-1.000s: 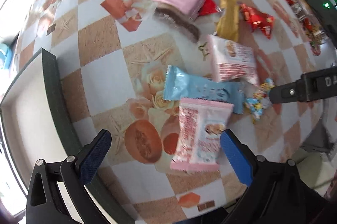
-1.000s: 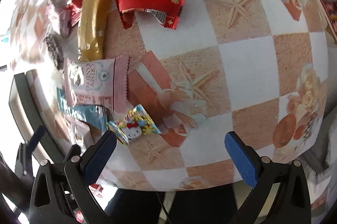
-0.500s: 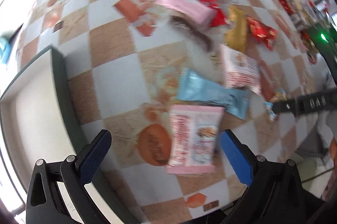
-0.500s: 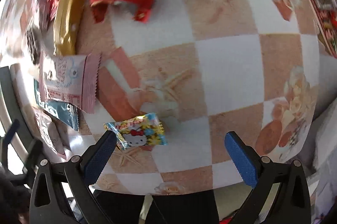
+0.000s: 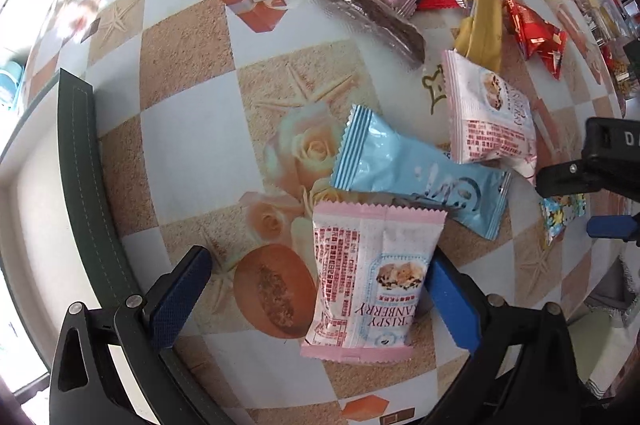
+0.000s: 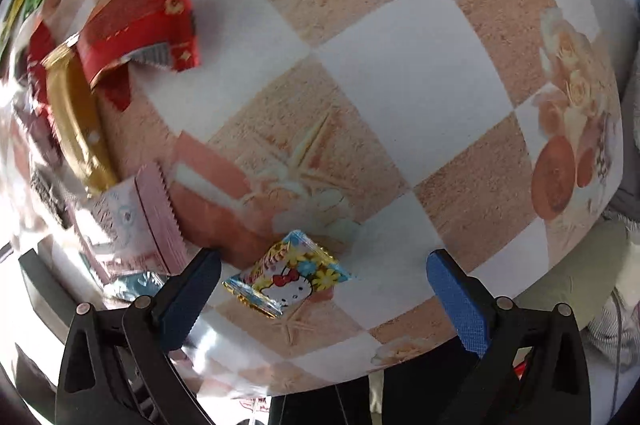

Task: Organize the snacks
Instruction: 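Grasp the pink Crispy Cranberry packet with the left gripper while the right grasps the Hello Kitty candy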

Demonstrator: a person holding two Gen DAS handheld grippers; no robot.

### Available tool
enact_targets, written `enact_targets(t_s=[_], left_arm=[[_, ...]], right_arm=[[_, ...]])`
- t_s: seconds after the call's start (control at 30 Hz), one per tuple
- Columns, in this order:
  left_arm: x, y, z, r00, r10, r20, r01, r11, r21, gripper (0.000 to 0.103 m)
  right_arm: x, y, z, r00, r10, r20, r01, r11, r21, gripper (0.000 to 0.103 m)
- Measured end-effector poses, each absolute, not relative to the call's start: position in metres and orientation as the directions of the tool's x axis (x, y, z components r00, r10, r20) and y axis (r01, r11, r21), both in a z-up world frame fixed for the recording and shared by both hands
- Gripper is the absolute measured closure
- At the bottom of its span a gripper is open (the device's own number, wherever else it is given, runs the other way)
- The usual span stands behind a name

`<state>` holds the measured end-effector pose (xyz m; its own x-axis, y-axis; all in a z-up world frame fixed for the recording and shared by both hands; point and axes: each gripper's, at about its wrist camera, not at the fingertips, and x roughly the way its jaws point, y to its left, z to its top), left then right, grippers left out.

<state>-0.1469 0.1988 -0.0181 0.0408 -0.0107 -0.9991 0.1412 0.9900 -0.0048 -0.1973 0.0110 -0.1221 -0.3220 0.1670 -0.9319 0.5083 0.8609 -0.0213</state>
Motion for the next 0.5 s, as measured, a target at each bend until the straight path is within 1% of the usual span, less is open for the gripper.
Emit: enact_targets(t_s=[0.1, 0.17, 0.23, 0.27, 0.33, 0.37, 0.4, 0.43, 0.47, 0.5], left_arm=[[-0.149, 0.191, -0.005, 0.068, -0.011, -0.998, 0.111, 0.994, -0.003, 0.000], [-0.153, 0.193, -0.003, 0.077, -0.011, -0.997, 0.102, 0.995, -0.003, 0.000], [-0.143, 0.179, -0.010, 0.046, -0.005, -0.999, 0.100, 0.995, 0.000, 0.000], [-0.140, 0.175, -0.012, 0.014, 0.000, -1.000, 0.108, 0.994, 0.001, 0.000], [-0.136, 0.172, -0.013, -0.020, 0.011, -1.000, 0.122, 0.993, 0.008, 0.002], [-0.137, 0.170, -0.011, -0.019, 0.004, -1.000, 0.132, 0.991, 0.001, 0.007], [-0.136, 0.168, -0.005, -0.016, 0.005, -1.000, 0.141, 0.990, 0.002, 0.011], [-0.137, 0.166, -0.002, -0.008, 0.001, -1.000, 0.154, 0.988, 0.000, 0.019], [-0.138, 0.163, 0.000, -0.001, -0.002, -1.000, 0.164, 0.986, -0.002, 0.031], [-0.140, 0.160, 0.003, 0.005, -0.005, -1.000, 0.181, 0.984, -0.004, 0.038]], right_arm=[[-0.194, 0.008, -0.126, -0.309, 0.194, -0.931, 0.542, 0.840, -0.005, 0.000], [-0.191, -0.015, -0.113, -0.313, 0.223, -0.923, 0.544, 0.839, 0.019, 0.000], [-0.184, -0.016, -0.113, -0.328, 0.240, -0.914, 0.516, 0.856, 0.040, 0.000], [-0.168, -0.011, -0.119, -0.316, 0.267, -0.910, 0.485, 0.870, 0.086, 0.000], [-0.178, -0.035, -0.091, -0.345, 0.214, -0.914, 0.399, 0.915, 0.064, 0.008], [-0.177, -0.033, -0.086, -0.338, 0.195, -0.920, 0.362, 0.930, 0.064, 0.019], [-0.175, -0.032, -0.082, -0.333, 0.181, -0.925, 0.329, 0.942, 0.066, 0.034], [-0.173, -0.029, -0.077, -0.324, 0.163, -0.932, 0.285, 0.956, 0.068, 0.044], [-0.171, -0.025, -0.073, -0.314, 0.149, -0.938, 0.243, 0.967, 0.073, 0.073], [-0.169, -0.022, -0.072, -0.310, 0.152, -0.938, 0.203, 0.975, 0.090, 0.077]])
